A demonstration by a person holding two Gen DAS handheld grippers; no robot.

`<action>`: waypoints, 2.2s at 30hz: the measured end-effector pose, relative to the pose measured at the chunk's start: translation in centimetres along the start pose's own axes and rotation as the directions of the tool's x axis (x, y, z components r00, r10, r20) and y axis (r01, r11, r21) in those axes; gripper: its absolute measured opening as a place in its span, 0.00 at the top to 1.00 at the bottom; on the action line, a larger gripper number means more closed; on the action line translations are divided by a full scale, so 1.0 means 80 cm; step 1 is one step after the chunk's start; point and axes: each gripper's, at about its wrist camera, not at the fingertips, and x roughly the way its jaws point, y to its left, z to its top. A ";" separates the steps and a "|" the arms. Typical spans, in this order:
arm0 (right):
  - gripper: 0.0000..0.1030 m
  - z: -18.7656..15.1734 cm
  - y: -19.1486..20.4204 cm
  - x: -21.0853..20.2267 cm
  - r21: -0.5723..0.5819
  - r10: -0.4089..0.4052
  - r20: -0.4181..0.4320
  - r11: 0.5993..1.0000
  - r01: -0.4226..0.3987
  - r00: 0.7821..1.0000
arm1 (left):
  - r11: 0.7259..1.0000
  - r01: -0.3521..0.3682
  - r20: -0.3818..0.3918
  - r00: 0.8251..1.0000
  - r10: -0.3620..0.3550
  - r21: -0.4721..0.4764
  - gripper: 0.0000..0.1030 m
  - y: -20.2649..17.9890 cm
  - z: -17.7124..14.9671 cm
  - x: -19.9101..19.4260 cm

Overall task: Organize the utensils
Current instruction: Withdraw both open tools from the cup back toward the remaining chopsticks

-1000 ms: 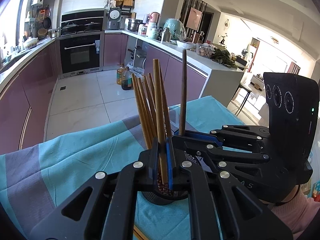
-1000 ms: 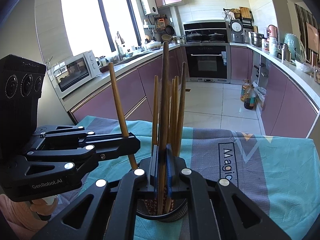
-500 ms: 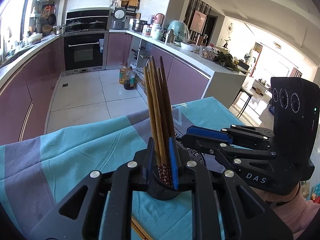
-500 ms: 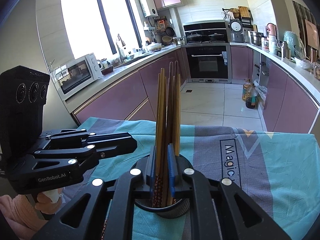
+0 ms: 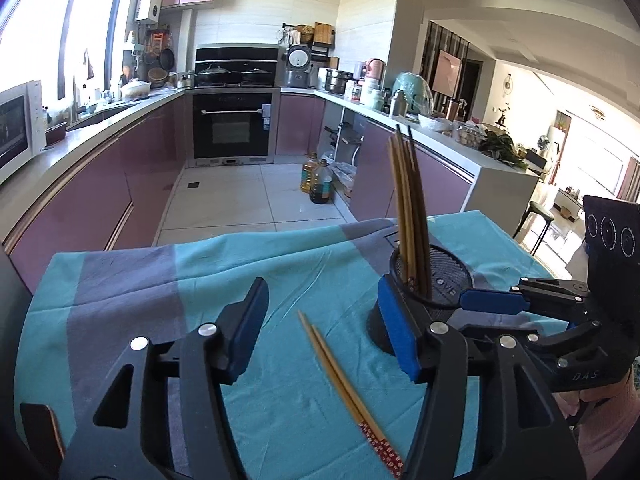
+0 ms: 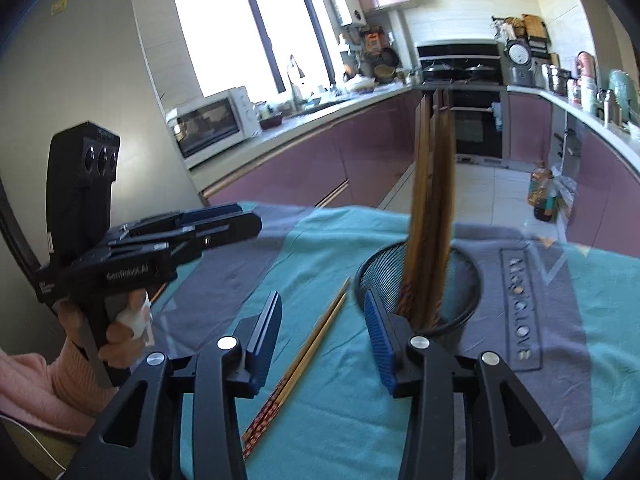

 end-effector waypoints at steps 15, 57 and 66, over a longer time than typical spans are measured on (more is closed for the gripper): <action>0.59 -0.046 0.021 0.085 0.027 -0.033 -0.193 0.999 0.039 0.981 | 0.994 -0.091 -0.124 0.989 0.083 -0.059 0.41 0.040 -0.103 0.013; 0.59 -0.058 0.028 0.102 -0.024 -0.138 -0.218 0.990 0.136 0.966 | 0.996 -0.076 -0.175 0.982 0.067 -0.048 0.41 0.022 -0.119 0.037; 0.61 -0.059 0.022 0.097 -0.007 -0.146 -0.222 0.989 0.148 0.964 | 0.997 -0.073 -0.183 0.981 0.066 -0.032 0.41 0.020 -0.119 0.041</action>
